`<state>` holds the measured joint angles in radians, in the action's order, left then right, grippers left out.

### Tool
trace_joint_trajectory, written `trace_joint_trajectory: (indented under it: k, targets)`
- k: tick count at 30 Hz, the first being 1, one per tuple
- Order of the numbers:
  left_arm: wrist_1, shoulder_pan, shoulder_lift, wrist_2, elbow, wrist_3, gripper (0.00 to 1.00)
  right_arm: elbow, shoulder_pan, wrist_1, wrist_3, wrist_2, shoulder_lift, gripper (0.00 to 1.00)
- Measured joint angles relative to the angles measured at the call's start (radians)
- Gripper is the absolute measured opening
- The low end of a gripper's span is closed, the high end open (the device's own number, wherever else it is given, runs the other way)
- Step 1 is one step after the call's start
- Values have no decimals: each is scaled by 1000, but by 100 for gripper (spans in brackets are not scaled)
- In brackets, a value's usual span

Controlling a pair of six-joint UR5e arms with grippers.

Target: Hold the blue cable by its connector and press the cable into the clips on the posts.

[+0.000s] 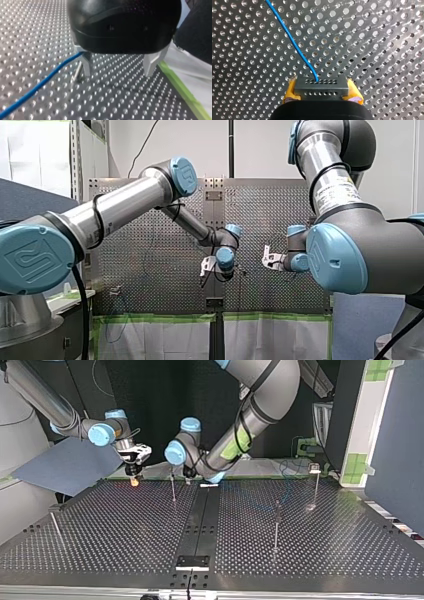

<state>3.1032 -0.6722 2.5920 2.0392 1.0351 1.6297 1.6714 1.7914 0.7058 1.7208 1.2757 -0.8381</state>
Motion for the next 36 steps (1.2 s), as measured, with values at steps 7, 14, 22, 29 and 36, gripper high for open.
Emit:
trace_joint_trajectory:
  k: [7, 14, 22, 29, 36]
  targets:
    - [4, -54, -9, 56, 0, 3, 100, 0, -2, 0, 2, -1, 1, 0]
    - [3, -92, -17, 114, 1, 20, 100, 0, -4, -3, 2, -2, 2, 0]
    - [-14, -123, -17, 145, 8, 51, 100, 0, -7, -2, 2, -2, 2, 0]
    - [-51, -150, -21, 144, 31, 81, 100, 0, -9, -4, 2, -2, 2, 0]
    - [-117, -157, -33, 128, 91, 111, 100, 0, -11, -7, 2, -1, 4, 0]
